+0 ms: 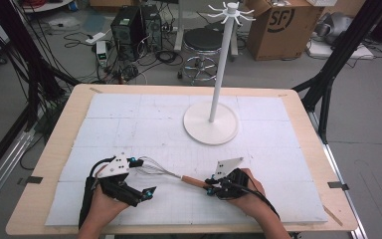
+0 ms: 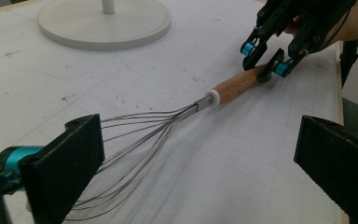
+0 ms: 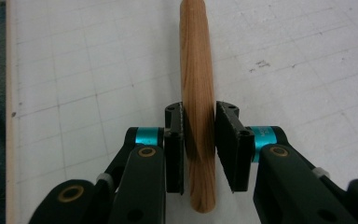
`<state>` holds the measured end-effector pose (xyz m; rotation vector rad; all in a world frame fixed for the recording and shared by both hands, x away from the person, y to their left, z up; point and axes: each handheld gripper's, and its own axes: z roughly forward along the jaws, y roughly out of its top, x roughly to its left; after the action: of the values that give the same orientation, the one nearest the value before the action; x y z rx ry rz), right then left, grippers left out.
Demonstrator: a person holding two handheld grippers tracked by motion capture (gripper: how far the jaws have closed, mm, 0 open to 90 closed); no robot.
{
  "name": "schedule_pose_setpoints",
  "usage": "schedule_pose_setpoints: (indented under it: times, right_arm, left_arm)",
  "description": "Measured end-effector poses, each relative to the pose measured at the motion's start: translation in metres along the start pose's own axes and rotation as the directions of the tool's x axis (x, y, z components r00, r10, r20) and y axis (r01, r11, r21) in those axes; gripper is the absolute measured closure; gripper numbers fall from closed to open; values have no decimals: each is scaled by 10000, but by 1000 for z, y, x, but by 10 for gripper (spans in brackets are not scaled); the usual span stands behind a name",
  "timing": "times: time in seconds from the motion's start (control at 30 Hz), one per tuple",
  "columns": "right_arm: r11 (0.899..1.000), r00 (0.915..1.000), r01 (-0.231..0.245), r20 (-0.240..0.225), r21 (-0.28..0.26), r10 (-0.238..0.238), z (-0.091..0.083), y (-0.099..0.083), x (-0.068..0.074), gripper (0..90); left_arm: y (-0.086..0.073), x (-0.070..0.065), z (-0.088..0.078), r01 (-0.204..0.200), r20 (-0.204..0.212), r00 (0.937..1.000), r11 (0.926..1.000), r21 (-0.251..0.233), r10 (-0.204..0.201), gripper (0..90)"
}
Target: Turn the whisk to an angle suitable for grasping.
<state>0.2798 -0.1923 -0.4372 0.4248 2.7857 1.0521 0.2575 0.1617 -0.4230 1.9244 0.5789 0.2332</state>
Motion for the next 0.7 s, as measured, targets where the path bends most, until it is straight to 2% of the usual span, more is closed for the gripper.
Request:
schedule_pose_setpoints:
  times: [0.1, 0.17, 0.23, 0.4, 0.5, 0.7]
  right_arm:
    - [10000, 9999, 37, 124, 86, -38, 1, 0, 1, 705]
    - [9996, 9992, -118, 374, 237, 109, 1, -3, 2, 602]
    - [9996, 9990, -135, 432, 246, 124, 1, -5, 2, 584]
    - [9985, 9968, -550, 584, 81, 545, -5, -14, -2, 537]
    - [9989, 9944, -445, 965, 136, 430, -8, -16, -3, 521]
    - [9985, 9909, -517, 1255, 160, 493, -9, -17, -8, 490]
  left_arm:
    - [0, 1, -1, 8, -27, 10000, 10000, -34, -8, 21]
    - [0, 1, -1, 9, -20, 10000, 10000, -16, -9, 21]
    - [0, 1, -2, 26, -33, 10000, 10000, -18, -26, 21]
    - [0, 0, -2, 41, -49, 10000, 10000, -45, -41, 21]
    - [0, 0, -3, 41, -49, 10000, 10000, -63, -41, 21]
    - [0, 0, -3, 63, -65, 10000, 10000, -53, -63, 21]
